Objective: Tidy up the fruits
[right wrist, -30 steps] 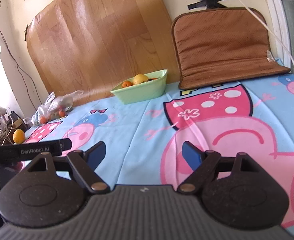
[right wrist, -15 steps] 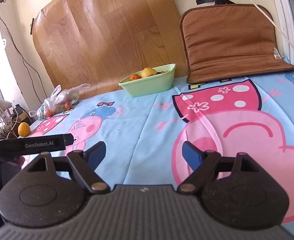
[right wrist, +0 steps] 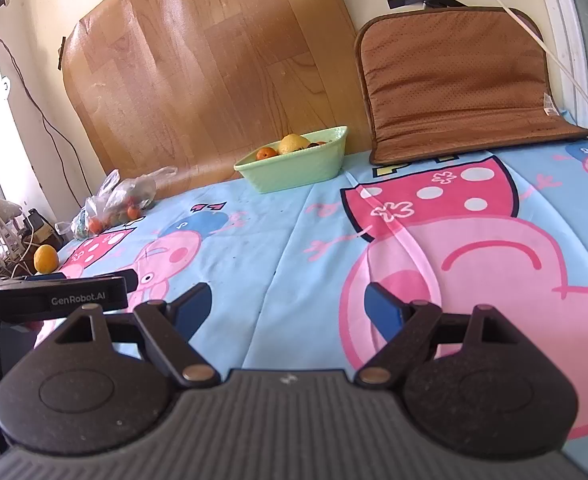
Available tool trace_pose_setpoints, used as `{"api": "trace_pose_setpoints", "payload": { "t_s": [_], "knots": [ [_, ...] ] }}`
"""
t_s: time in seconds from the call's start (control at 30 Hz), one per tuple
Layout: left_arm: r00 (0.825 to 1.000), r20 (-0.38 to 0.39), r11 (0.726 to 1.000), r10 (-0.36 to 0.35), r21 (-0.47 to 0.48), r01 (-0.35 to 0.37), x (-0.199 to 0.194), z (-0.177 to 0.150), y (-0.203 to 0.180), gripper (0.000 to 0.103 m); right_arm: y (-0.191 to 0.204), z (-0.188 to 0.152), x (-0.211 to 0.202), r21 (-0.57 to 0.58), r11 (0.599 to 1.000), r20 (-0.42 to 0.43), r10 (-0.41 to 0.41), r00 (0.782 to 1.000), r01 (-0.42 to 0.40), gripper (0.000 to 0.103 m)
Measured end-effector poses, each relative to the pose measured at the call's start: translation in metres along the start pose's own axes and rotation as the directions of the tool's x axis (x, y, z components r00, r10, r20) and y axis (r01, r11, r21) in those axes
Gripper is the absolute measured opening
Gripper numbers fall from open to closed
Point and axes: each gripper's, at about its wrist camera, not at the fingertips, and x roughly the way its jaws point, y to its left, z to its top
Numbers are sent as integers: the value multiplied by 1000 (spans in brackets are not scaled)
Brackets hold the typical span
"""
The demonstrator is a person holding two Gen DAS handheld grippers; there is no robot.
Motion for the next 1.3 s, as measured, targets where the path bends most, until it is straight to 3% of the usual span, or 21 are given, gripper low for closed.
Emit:
{"api": "trace_pose_setpoints", "payload": {
  "t_s": [0.2, 0.6, 0.73, 1.03, 1.3],
  "knots": [
    [999, 2, 999, -39, -8, 39, -3, 0, 0, 103, 2, -1, -3, -15, 1000, 23, -18, 1000, 18, 86],
    [1000, -5, 1000, 10, -24, -10, -2, -7, 5, 103, 4, -7, -1, -39, 999, 22, -27, 999, 27, 86],
    [1000, -6, 999, -12, -32, 11, -5, -8, 8, 103, 11, -11, -5, -67, 998, 33, -17, 999, 19, 88],
    [992, -95, 996, -89, 9, 90, 5, -10, -17, 103, 2, -14, -14, -18, 998, 41, -52, 998, 52, 89],
    [988, -132, 997, -81, -7, 80, 5, -15, -14, 103, 0, -13, -20, -10, 999, 50, -42, 998, 42, 89]
  ]
}}
